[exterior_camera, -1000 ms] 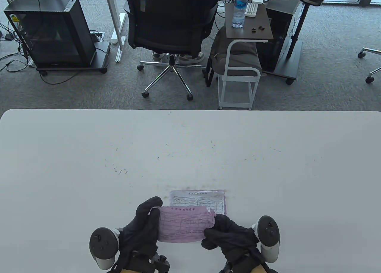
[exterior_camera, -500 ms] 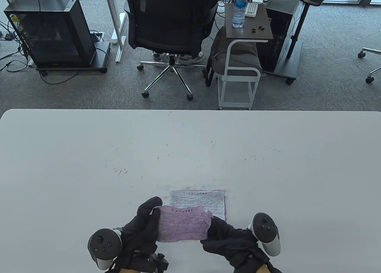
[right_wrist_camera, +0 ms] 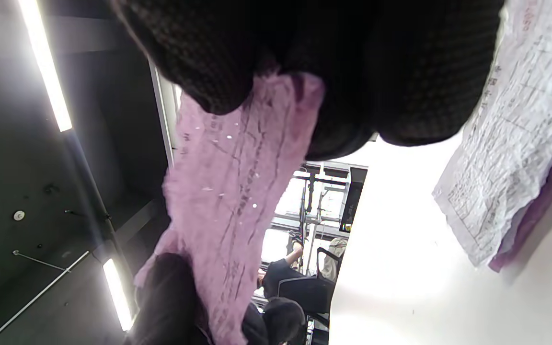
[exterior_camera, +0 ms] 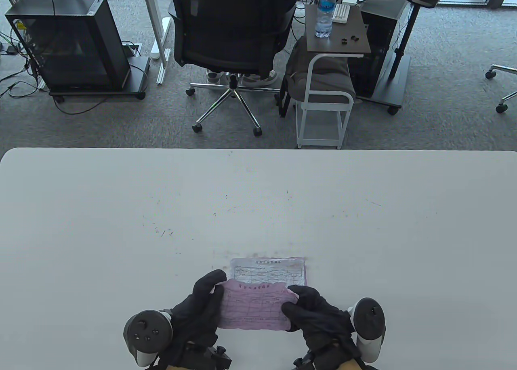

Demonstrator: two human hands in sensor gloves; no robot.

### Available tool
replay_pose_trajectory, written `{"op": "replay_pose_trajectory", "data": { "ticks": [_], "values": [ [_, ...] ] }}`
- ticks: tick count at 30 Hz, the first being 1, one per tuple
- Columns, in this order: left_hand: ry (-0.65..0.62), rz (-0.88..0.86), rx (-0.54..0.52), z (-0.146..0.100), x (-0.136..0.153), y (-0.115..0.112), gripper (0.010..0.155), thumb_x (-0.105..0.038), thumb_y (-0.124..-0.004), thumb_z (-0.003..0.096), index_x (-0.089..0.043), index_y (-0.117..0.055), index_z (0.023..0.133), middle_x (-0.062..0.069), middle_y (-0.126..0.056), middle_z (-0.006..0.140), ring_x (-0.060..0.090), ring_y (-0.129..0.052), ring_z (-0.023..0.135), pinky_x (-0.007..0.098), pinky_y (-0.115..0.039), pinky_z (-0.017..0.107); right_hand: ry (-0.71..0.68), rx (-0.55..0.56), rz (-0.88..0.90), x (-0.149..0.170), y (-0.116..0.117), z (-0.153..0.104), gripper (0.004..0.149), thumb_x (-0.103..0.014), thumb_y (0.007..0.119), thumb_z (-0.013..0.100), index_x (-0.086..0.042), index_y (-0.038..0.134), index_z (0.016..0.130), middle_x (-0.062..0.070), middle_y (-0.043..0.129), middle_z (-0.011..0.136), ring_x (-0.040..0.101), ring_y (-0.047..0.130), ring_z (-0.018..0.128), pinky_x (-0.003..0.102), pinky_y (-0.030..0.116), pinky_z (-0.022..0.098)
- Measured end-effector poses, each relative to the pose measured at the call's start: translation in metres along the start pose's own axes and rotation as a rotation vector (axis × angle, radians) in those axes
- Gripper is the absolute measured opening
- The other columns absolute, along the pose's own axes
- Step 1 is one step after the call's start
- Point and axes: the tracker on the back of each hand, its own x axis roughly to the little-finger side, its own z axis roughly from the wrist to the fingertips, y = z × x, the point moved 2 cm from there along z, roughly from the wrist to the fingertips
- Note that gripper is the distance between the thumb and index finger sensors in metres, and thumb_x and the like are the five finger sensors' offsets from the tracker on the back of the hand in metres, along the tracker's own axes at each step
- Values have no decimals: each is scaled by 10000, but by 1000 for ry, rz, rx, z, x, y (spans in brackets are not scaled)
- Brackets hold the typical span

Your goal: Flatten crumpled invoices and stack

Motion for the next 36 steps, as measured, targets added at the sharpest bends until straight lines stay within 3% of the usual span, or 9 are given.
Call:
{"op": "replay_pose_trajectory", "data": {
  "ticks": [2,5,13,18,21,24,28,30,36],
  "values": [
    [90,20,59,0,10,-4,426,-300,-662,603,-122,-672,991,105,-924,656,158,-1065,281,429,-921,354,14,24,-39,-2,-7,-1,495,-210,847,500,-107,654,944,174,938,689,264,987,451,416,897,326],
    [173,46,155,-1,22,-14,431,-286,-707,591,-99,-708,980,123,-927,659,182,-1065,293,458,-910,367,54,33,-166,-2,-19,-2,416,-230,850,501,-93,744,880,164,968,643,248,1000,409,404,904,297],
    [282,366,501,-8,51,-57,517,-244,-753,572,-68,-601,1034,139,-862,777,238,-1047,440,513,-862,447,442,-31,-582,30,-25,-12,426,-250,850,497,-23,756,845,135,1004,540,223,1021,308,379,917,222],
    [209,571,555,-8,47,-62,644,-305,-760,577,-286,-417,1122,211,-537,1033,411,-865,751,556,-778,519,588,-53,-682,43,-19,-16,431,-240,842,502,-4,741,847,131,1005,529,226,1026,297,379,920,215],
    [133,620,650,-9,37,-74,562,-342,-779,571,-302,-584,1096,228,-364,1093,530,-668,894,601,-694,576,605,-90,-701,46,-14,-16,430,-238,840,503,-4,738,850,136,1003,536,232,1026,302,384,919,219],
    [121,740,844,-16,38,-97,553,-359,-781,570,-300,-605,1091,221,-212,1117,586,-493,959,632,-617,622,604,-122,-713,47,-10,-15,432,-236,839,503,-3,736,851,142,1000,541,236,1025,308,388,917,222],
    [205,892,1057,-27,50,-119,631,-383,-758,572,-290,-462,1122,206,-79,1092,609,-334,971,661,-537,648,623,-172,-763,52,-6,-17,431,-235,839,506,-5,734,854,142,997,549,241,1023,315,390,916,229],
    [269,893,1104,-31,55,-122,696,-417,-695,578,-266,-293,1126,210,-11,1067,607,-240,971,671,-492,658,629,-194,-782,53,-5,-17,433,-237,841,510,0,732,855,153,995,561,251,1023,326,396,915,233],
    [453,893,1170,-33,67,-114,750,-475,-642,556,-331,-117,1073,189,89,1039,594,-62,964,687,-374,673,606,-249,-938,51,-1,-13,426,-256,845,505,-20,748,847,143,996,560,244,1023,331,392,915,239]
  ]
}}
